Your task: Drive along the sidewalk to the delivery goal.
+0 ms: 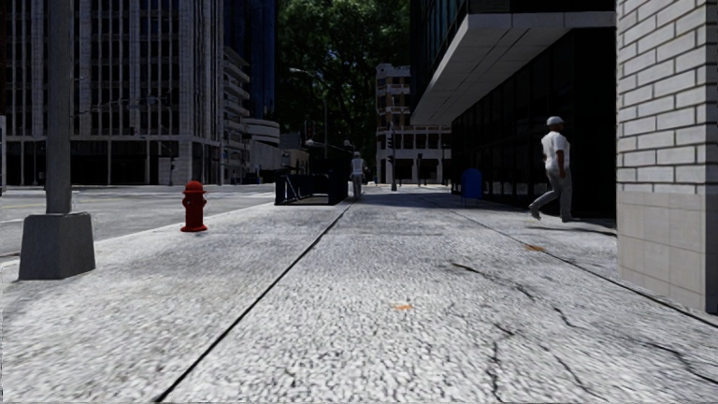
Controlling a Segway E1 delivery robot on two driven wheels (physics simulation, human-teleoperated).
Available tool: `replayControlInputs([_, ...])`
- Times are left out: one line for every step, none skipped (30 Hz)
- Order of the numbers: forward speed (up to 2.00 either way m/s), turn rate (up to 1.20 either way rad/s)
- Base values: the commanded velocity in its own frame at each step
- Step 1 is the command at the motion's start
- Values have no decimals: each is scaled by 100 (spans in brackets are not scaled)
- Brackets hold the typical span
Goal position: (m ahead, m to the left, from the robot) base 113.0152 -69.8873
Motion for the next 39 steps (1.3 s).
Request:
replayControlInputs([200, -44])
replayControlInputs([200, -44])
replayControlInputs([200, -44])
replayControlInputs([200, -44])
replayControlInputs([200, -44])
replayControlInputs([200, -44])
replayControlInputs([200, -44])
replayControlInputs([200, -44])
replayControlInputs([200, -44])
replayControlInputs([200, -43])
replayControlInputs([200, -43])
replayControlInputs([200, -43])
replayControlInputs([200, -43])
replayControlInputs([200, -43])
replayControlInputs([200, -32])
replayControlInputs([200, 0])
replayControlInputs([200, 0])
replayControlInputs([200, 0])
replayControlInputs([200, 0])
replayControlInputs([200, 0])
replayControlInputs([200, 0])
replayControlInputs([200, 0])
replayControlInputs([200, 0])
replayControlInputs([200, 0])
replayControlInputs([200, 0])
replayControlInputs([200, 0])
replayControlInputs([200, 0])
replayControlInputs([200, 0])
replayControlInputs([200, 0])
replayControlInputs([200, 0])
replayControlInputs([200, 0])
replayControlInputs([200, 0])
replayControlInputs([200, 0])
replayControlInputs([200, 0])
replayControlInputs([200, 0])
replayControlInputs([200, 0])
replayControlInputs([200, 0])
replayControlInputs([200, 0])
replayControlInputs([200, 0])
